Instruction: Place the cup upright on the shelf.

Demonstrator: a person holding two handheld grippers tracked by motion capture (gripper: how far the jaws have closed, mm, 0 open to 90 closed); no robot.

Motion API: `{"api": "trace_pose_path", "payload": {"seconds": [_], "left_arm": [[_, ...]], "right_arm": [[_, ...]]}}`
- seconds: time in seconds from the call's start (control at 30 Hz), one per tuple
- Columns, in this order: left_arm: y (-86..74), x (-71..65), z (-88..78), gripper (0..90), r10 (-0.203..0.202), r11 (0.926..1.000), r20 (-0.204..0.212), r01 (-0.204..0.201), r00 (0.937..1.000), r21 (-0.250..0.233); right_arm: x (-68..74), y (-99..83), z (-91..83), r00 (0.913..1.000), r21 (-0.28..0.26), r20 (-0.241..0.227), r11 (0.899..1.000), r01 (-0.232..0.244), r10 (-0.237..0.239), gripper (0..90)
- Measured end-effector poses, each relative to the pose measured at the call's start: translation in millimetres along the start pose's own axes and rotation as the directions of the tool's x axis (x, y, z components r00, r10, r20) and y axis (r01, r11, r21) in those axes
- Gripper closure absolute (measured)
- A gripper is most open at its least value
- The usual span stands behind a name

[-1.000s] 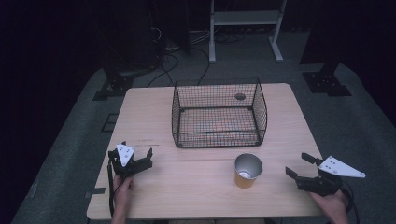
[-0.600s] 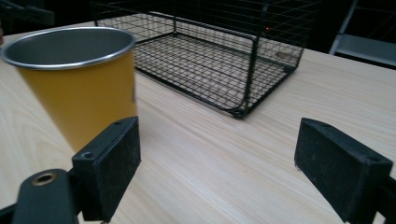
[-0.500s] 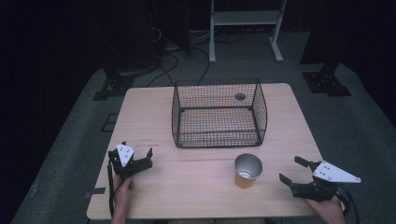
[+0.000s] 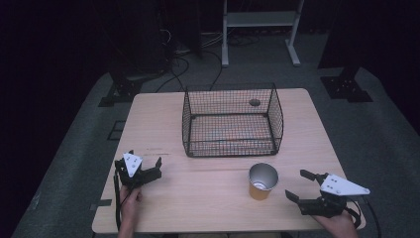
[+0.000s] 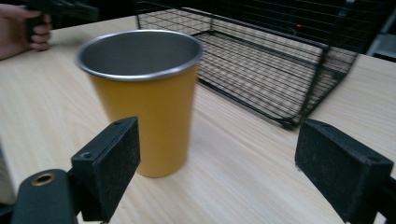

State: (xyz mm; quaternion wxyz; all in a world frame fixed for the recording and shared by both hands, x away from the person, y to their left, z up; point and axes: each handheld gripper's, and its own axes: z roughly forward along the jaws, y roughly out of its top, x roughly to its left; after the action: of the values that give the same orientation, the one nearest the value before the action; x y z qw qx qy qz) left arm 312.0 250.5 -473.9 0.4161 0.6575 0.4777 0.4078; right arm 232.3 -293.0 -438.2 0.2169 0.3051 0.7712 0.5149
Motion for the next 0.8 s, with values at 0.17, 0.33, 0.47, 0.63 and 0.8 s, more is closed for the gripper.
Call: {"api": "trace_pose_path", "payload": {"seconds": [0.17, 0.33, 0.47, 0.63, 0.8], "left_arm": [[-0.1, -0.1, -0.4, 0.0, 0.003, 1.0000, 0.002, -0.003, 1.0000, -0.001], [-0.1, 0.1, -0.3, 0.0, 0.002, 1.0000, 0.002, -0.002, 1.0000, -0.002], [-0.1, 0.1, -0.4, 0.0, 0.003, 1.0000, 0.002, -0.003, 1.0000, -0.002], [-0.1, 0.0, -0.4, 0.0, 0.003, 1.0000, 0.002, -0.003, 1.0000, -0.001], [-0.1, 0.0, -0.4, 0.0, 0.003, 1.0000, 0.003, -0.003, 1.0000, -0.002]], "right_arm": [[6.9, 2.3, 4.7, 0.9997, 0.005, -0.023, 1.000, 0.011, -0.010, 13.5], [14.6, 3.5, 14.5, 0.9989, 0.033, -0.042, 0.999, 0.024, -0.022, 13.5], [17.1, 4.4, 21.8, 0.9970, 0.036, -0.074, 0.999, 0.026, -0.023, 13.2], [19.0, 5.4, 29.9, 0.9960, 0.042, -0.087, 0.999, 0.023, -0.019, 12.1], [25.1, 9.7, 40.1, 0.9941, 0.060, -0.100, 0.997, 0.048, -0.042, 9.7]]}}
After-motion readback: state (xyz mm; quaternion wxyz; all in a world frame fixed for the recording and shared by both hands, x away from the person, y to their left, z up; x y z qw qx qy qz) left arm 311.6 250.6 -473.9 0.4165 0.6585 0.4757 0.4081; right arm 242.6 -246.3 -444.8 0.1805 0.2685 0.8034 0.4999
